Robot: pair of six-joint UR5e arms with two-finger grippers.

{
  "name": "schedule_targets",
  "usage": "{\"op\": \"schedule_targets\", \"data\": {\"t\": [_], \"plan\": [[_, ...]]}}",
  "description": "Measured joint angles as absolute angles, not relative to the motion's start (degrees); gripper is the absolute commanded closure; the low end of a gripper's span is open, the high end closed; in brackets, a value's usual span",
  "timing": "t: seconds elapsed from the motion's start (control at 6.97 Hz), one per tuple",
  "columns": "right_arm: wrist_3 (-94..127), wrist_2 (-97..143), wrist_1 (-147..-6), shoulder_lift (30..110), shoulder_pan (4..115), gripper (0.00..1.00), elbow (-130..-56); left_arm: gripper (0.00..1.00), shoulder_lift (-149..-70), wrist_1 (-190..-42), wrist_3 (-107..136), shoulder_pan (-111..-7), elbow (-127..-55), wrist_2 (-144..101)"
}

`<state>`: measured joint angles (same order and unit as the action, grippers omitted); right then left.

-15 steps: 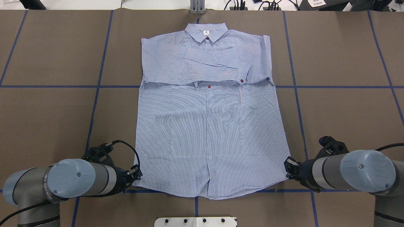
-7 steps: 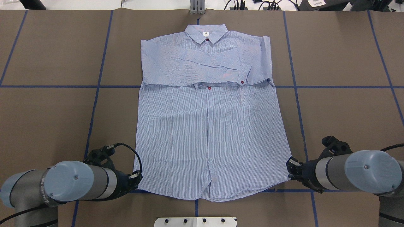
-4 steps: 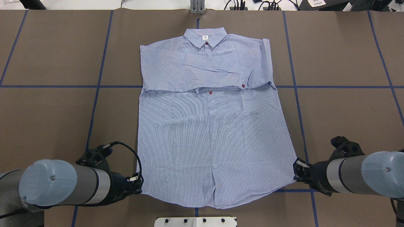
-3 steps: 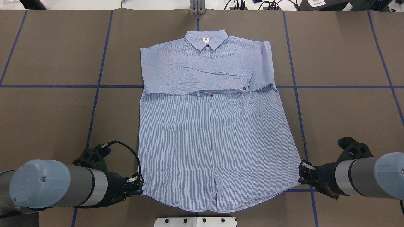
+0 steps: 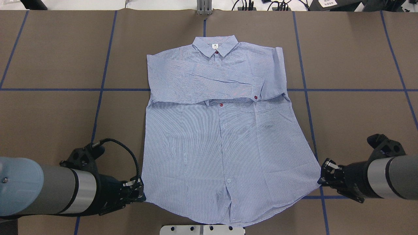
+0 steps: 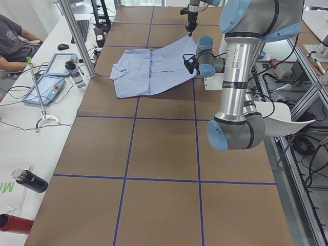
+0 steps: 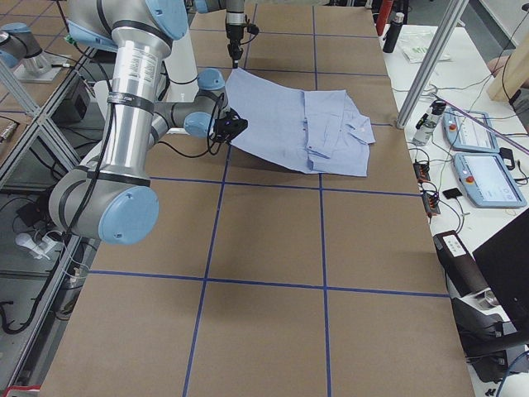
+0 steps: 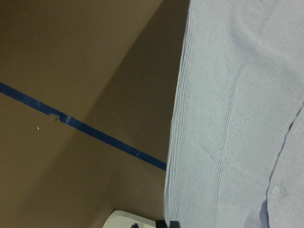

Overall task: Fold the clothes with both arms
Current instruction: 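Lift the hem with both grippers and fold it toward the collar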

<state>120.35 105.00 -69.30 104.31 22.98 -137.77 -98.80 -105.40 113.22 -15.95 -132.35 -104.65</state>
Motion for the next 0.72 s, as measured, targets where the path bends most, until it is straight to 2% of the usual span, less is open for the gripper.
{"op": "schedule_targets", "data": {"t": [0.29,0.72], "plan": [[118.73,114.05,-70.18,97.38,33.94,1.0,-133.14,1.0,-101.88,-104.93,107.68,-23.25,-128.69,-105.86],[109.06,120.27,-82.25,79.57,45.58,1.0,-121.47,1.0,-111.52,-105.41,104.35,-34.25,-116.13,-108.21]]}}
